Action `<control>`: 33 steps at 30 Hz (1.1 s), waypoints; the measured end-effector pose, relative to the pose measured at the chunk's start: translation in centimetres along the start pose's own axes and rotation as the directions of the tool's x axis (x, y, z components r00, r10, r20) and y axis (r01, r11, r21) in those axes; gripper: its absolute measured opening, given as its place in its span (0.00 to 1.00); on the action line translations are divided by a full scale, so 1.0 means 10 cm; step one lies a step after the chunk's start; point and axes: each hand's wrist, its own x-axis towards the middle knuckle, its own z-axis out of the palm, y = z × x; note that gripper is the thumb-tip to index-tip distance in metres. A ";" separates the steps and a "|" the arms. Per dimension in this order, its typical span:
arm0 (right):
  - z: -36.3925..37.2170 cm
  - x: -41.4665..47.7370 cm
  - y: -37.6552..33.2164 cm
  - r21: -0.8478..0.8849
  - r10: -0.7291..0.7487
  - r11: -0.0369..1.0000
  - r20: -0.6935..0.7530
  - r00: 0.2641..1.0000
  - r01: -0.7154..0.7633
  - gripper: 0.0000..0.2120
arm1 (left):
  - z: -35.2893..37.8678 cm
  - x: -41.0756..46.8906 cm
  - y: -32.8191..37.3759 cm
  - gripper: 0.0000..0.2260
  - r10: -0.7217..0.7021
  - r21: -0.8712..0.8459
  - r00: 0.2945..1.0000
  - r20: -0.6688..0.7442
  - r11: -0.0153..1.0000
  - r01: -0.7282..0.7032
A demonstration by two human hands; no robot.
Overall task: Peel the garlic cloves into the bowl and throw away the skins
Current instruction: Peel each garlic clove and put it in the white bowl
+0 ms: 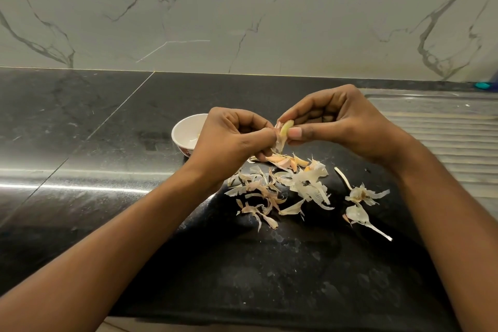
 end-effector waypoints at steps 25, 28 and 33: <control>-0.01 0.01 -0.01 -0.113 0.001 0.994 -0.053 0.999 -0.007 0.13 | 0.01 -0.03 0.00 0.04 -0.047 0.040 0.998 0.041 0.998 0.045; 0.01 0.01 0.00 -0.093 0.002 0.996 -0.051 0.999 -0.006 0.13 | 0.01 -0.03 -0.01 0.02 -0.027 0.058 0.999 0.033 0.998 0.025; 0.02 0.01 -0.01 -0.064 -0.003 0.998 -0.050 0.999 0.000 0.12 | 0.00 -0.03 0.00 0.02 -0.026 0.044 0.999 0.023 0.999 0.025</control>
